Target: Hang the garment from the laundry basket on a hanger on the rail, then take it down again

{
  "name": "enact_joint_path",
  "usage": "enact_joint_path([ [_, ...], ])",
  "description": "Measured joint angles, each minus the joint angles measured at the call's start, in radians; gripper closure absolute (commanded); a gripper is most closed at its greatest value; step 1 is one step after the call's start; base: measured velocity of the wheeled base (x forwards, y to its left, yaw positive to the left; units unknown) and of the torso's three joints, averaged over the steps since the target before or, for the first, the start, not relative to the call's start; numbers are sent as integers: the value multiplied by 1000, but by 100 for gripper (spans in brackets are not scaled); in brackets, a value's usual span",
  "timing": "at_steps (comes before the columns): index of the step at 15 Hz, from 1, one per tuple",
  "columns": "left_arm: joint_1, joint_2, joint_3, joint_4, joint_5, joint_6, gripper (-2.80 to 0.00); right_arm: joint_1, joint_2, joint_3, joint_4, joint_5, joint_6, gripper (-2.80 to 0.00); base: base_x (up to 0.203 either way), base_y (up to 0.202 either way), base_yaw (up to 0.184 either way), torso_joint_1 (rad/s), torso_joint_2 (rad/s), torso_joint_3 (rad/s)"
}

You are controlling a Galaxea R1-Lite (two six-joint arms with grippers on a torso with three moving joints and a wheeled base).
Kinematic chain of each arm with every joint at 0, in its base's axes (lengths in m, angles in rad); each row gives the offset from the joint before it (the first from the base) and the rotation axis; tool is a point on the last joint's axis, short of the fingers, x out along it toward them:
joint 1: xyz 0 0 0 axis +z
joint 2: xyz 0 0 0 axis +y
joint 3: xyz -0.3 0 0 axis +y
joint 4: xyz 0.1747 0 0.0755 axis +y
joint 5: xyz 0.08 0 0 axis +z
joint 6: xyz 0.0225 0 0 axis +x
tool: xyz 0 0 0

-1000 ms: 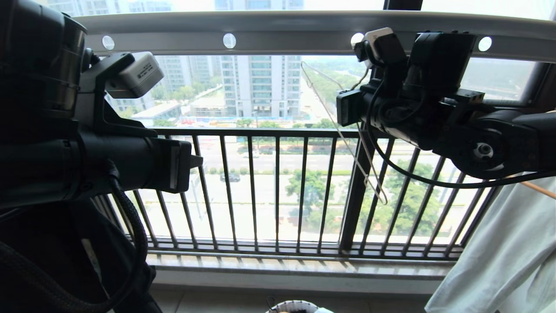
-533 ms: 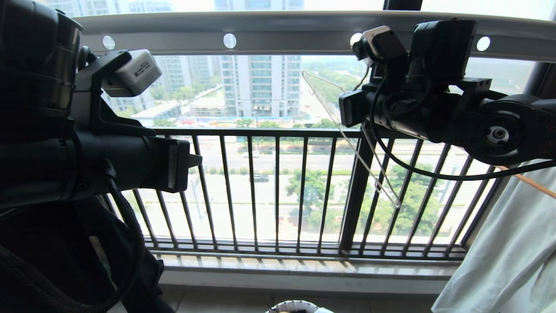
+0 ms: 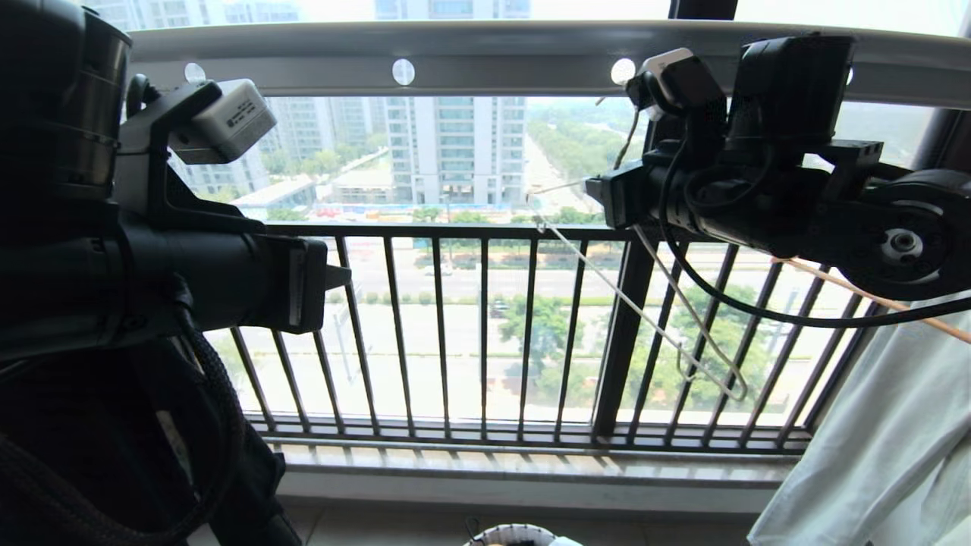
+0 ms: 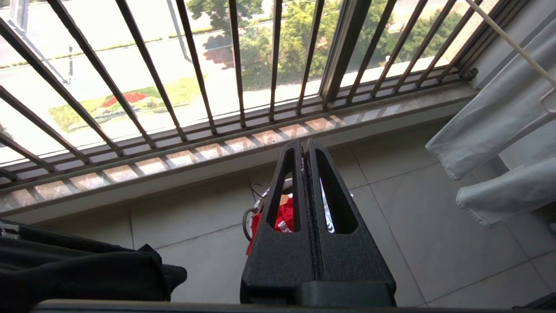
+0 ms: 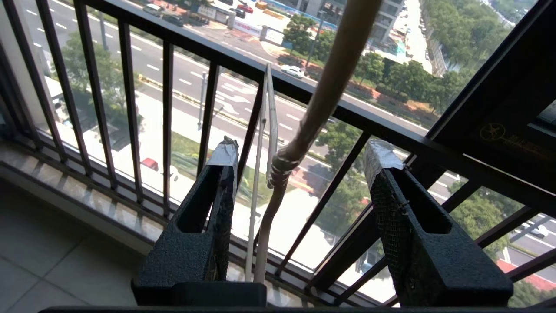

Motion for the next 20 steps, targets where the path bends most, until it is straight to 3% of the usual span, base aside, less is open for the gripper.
enact_joint_path([
  [4,-17,-8,10,2,-3,8,0,12,-132,171,-3,-2,4,-280,0,0,0,0,0,0],
  [7,-80,-15,44,2,-3,23,0,16,-316,307,12,-13,3,-280,0,0,0,0,0,0],
  [8,-112,-20,56,1,-3,23,0,17,-388,349,34,-16,3,0,0,0,0,0,0,0],
  [12,-244,-103,134,-2,-3,24,0,17,-658,446,176,-28,6,0,0,0,0,0,0,0],
  [15,-234,-186,210,-4,-10,11,0,13,-824,465,338,-34,10,0,0,0,0,0,0,0],
  [18,-67,-294,334,-40,-24,4,0,-5,-977,547,482,-37,49,0,0,0,0,0,0,0],
  [20,129,-384,400,-97,-25,3,0,-43,-1070,627,517,-60,64,0,0,0,0,0,0,0],
])
